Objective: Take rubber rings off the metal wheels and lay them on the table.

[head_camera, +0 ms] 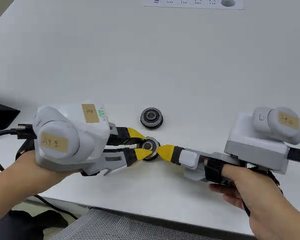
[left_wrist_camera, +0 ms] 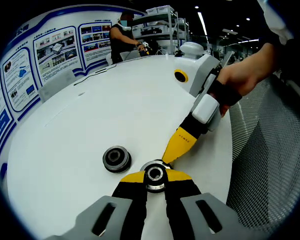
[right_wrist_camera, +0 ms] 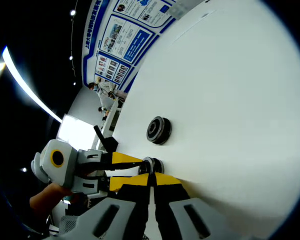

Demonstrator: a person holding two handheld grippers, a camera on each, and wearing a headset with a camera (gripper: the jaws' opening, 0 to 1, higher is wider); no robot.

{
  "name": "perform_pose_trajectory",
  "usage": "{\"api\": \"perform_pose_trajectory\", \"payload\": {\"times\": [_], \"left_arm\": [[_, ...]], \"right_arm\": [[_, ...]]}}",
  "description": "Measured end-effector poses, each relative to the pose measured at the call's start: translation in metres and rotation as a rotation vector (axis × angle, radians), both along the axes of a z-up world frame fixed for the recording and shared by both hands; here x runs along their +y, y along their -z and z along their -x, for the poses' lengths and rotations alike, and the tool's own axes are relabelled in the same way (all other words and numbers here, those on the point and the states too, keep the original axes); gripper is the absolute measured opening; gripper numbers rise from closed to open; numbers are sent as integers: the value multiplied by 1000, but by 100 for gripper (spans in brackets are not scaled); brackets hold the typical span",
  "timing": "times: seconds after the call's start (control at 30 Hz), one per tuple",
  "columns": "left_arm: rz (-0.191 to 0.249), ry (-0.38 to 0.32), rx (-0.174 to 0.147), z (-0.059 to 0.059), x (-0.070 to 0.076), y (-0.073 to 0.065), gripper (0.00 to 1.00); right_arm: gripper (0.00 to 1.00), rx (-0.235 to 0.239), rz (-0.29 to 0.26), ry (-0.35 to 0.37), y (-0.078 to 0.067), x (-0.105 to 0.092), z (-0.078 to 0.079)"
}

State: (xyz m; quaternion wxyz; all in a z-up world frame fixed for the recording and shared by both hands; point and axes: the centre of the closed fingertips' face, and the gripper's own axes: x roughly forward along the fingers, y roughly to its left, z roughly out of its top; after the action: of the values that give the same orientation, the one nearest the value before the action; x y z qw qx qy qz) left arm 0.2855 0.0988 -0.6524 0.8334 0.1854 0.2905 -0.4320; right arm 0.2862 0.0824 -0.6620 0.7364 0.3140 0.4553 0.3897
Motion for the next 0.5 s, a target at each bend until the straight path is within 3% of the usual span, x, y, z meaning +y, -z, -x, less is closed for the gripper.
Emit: {"api": "perform_pose_trajectory", "payload": {"times": [0.5], "left_arm": [[-9, 0, 5, -1, 1, 1, 13]], "right_arm": [[1, -26, 45, 6, -4, 1, 0]]}}
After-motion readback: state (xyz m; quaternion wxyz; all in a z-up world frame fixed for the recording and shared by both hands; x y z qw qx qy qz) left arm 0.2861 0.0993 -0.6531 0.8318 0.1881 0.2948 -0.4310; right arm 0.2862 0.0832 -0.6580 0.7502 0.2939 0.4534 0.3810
